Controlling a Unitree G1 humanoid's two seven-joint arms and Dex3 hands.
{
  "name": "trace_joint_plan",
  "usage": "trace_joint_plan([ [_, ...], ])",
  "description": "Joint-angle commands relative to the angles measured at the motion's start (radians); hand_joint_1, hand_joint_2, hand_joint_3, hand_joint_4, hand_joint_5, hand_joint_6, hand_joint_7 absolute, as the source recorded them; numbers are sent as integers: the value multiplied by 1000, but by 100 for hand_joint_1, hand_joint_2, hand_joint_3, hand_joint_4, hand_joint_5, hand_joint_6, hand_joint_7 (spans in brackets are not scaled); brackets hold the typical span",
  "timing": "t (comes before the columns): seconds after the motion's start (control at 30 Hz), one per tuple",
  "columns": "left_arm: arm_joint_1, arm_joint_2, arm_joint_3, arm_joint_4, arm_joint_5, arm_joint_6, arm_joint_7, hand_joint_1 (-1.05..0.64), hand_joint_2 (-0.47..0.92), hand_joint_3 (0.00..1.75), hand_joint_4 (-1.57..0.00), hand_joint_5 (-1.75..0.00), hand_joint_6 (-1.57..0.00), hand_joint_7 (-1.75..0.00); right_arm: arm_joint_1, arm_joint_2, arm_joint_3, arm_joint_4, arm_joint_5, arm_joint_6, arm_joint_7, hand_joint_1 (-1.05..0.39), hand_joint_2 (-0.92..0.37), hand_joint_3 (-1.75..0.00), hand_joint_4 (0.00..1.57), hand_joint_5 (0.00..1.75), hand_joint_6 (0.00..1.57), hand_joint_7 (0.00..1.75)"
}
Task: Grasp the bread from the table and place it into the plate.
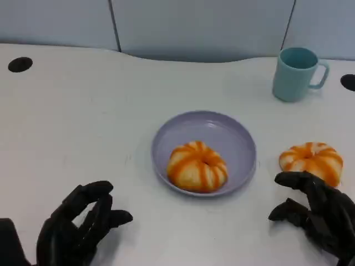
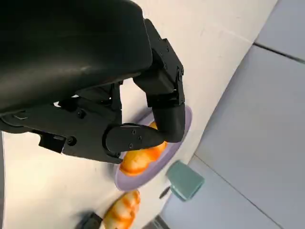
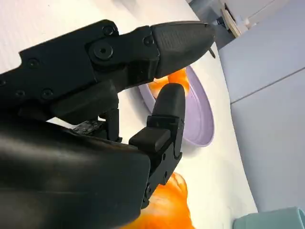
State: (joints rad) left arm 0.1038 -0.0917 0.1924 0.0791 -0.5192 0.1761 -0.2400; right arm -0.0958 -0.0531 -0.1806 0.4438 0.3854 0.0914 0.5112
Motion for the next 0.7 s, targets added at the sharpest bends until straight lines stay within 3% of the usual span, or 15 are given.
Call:
trace_joint_plan([
  [0.03,-21,16,-2,38,62,-69,-3,-27,92,34,-64,-144,-62,-115,13,-15,-7,13,-8,-13,2,-41,-92,-25,59,139,56,102],
  [0.7,-56,11,3,98,90,-109,-20,-29,92,34,-63,-147,-65,-113,-16,-23,-12,82,-11,-50,8,-44,-92,-24,60,140,59,99],
])
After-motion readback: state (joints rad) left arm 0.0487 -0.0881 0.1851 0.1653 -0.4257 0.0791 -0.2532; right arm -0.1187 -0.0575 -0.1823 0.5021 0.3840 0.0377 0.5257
